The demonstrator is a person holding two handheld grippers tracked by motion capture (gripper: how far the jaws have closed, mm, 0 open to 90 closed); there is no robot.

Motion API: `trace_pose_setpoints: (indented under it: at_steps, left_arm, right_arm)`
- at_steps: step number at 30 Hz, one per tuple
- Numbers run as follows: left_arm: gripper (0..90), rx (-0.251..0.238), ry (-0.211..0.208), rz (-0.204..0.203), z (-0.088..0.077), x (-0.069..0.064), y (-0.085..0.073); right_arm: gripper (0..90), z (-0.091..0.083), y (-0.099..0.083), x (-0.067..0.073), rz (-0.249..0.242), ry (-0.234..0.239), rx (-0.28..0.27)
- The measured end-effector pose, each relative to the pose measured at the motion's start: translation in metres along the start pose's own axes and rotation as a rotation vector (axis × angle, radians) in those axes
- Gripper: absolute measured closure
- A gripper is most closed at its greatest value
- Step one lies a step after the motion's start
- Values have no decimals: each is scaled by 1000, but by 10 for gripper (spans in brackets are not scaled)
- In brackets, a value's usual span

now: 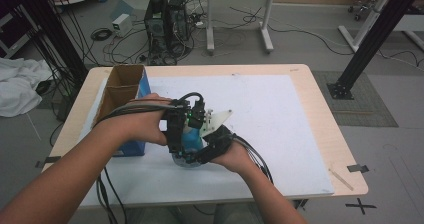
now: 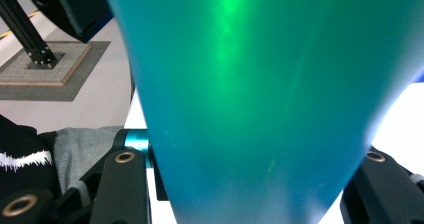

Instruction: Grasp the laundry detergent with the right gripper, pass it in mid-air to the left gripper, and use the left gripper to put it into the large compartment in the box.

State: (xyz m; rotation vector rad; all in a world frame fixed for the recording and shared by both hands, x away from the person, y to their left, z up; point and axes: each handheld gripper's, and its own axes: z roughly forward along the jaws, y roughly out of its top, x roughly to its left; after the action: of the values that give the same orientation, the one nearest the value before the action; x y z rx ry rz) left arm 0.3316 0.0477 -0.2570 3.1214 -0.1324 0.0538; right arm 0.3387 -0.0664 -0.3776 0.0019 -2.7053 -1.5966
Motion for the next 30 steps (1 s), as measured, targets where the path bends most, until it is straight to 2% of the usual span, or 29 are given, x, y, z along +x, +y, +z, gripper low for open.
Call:
trace_pose_setpoints:
  at_steps: [1, 2, 5, 7, 10, 11, 12, 14, 16, 17, 18, 22, 24, 27, 28, 30]
  left_arm:
    - [122, -2, -20, -6, 0, -1, 0]
    - [123, -1, -8, 1, 0, -1, 0]
    - [123, 0, -17, -4, 0, -2, 0]
    - [123, -1, -13, 8, 1, -1, 0]
    - [123, 2, 2, 11, 1, -2, 1]
    - [125, 0, -17, 4, 1, -2, 1]
    - [138, 6, -4, 12, 0, -3, 1]
    - [180, 9, -23, 6, 0, -4, 1]
    - [184, 14, -15, 14, 0, -4, 1]
    - [190, 18, -15, 13, 0, -4, 1]
    - [210, 21, -14, 13, -1, -5, 2]
    - [217, 17, -3, 16, -2, -5, 2]
    - [219, 19, 12, 31, -2, -4, 3]
    - [253, 23, -2, 21, -1, -5, 4]
    - [257, 26, 11, 26, -1, -5, 4]
    - [283, 30, -11, 21, -1, -5, 4]
  right_arm:
    - [448, 1, 1, -3, -43, -7, -20]
    - [448, 2, 1, -4, -54, -4, -29]
    - [448, 1, 1, -3, -56, -9, -18]
    - [448, -1, 2, 0, -29, 2, 2]
    - [448, 0, 2, 0, -36, -1, -6]
    - [448, 0, 2, 0, -29, 2, -5]
    - [448, 0, 2, 1, -27, 2, 0]
    - [448, 0, 2, 3, -3, 8, 10]
    - [448, 0, 3, 3, -15, 5, 8]
    - [448, 1, 3, 5, 21, 6, 5]
    - [448, 1, 3, 6, 33, 7, 4]
    - [448, 0, 4, 6, 35, 8, 7]
    - [448, 1, 4, 6, 31, 4, 4]
    - [449, 1, 4, 6, 27, 3, 3]
    - [449, 0, 4, 7, 43, 12, 12]
    - [449, 0, 4, 7, 40, 11, 14]
